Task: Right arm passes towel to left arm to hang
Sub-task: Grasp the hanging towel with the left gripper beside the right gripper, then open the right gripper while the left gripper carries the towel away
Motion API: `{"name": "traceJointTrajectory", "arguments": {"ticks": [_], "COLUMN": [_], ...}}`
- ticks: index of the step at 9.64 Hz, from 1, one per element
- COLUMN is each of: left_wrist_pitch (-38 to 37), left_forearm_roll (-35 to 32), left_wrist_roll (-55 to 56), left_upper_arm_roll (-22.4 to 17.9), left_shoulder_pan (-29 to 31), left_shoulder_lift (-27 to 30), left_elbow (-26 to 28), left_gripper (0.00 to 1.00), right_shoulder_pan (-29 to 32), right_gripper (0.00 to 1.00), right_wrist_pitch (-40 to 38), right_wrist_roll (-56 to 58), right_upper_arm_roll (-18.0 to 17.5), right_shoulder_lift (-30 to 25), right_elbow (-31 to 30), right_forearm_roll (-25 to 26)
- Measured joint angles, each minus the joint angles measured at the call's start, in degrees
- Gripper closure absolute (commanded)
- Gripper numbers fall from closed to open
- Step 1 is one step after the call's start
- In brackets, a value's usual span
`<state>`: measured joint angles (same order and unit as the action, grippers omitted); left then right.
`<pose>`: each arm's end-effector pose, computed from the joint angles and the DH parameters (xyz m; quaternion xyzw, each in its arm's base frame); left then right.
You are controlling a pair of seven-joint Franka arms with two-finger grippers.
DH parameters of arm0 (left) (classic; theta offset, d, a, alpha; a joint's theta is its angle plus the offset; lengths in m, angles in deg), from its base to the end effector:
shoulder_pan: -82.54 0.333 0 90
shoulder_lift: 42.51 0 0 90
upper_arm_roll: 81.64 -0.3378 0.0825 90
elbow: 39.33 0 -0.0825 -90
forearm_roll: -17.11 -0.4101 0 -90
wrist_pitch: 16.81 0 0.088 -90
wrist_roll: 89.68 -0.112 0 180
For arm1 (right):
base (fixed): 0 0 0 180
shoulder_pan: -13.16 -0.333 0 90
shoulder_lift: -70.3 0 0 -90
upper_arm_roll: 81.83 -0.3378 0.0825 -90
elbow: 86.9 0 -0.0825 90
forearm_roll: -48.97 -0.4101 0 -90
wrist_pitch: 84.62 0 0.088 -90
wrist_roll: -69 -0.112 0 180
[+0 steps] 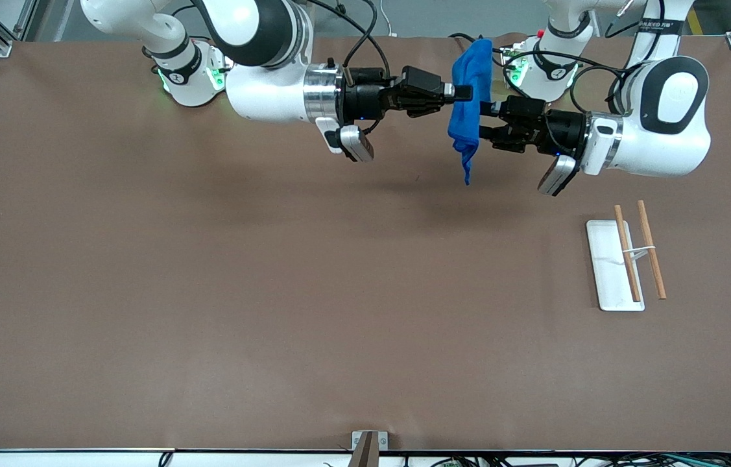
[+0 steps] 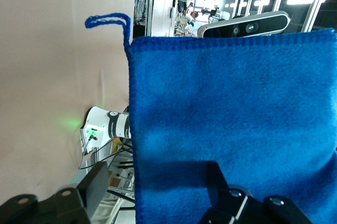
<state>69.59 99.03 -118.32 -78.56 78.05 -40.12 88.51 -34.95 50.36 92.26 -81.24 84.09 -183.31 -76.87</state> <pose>0.4868 -0.1821 0.4427 0.7332 -0.0501 -0.1328 0.6651 0.4689 0.5335 0.5377 -0.6409 0.1327 0.0616 0.7535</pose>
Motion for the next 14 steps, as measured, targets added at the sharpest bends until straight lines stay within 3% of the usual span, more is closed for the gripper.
{"name": "traceJointTrajectory", "arguments": {"ticks": [1,2,3,9,10,11,14], "left_wrist_pitch": [0.0,0.0,0.0,0.0,0.0,0.0,0.1], "left_forearm_roll": [0.1,0.1,0.2,0.2,0.2,0.2,-3.3], "left_wrist_roll": [0.0,0.0,0.0,1.9,2.5,2.8,4.6], "left_upper_arm_roll": [0.1,0.1,0.1,-0.4,-0.5,-0.8,-2.9], "left_shoulder_pan": [0.0,0.0,0.1,0.4,0.4,0.4,0.5], "left_shoulder_lift": [0.0,0.0,0.0,0.1,0.1,0.1,0.0], "left_elbow": [0.0,0.0,-0.1,-1.8,-2.4,-2.7,-5.2], "left_gripper": [0.78,0.92,0.97,1.00,1.00,1.00,1.00], "right_shoulder_pan": [0.0,0.0,0.0,0.0,0.0,0.0,0.5], "right_gripper": [1.00,1.00,1.00,1.00,0.76,0.01,0.00], "right_wrist_pitch": [0.0,0.0,0.0,0.0,0.0,0.2,0.6], "right_wrist_roll": [0.0,0.0,0.0,0.1,0.1,0.1,0.1], "right_upper_arm_roll": [0.0,0.0,0.0,0.0,0.0,0.1,0.9], "right_shoulder_lift": [0.0,0.0,0.0,0.0,0.0,0.0,0.4], "right_elbow": [0.0,0.0,0.0,0.0,0.0,0.0,-0.3], "right_forearm_roll": [0.0,0.0,0.0,0.0,0.0,0.0,0.8]}}
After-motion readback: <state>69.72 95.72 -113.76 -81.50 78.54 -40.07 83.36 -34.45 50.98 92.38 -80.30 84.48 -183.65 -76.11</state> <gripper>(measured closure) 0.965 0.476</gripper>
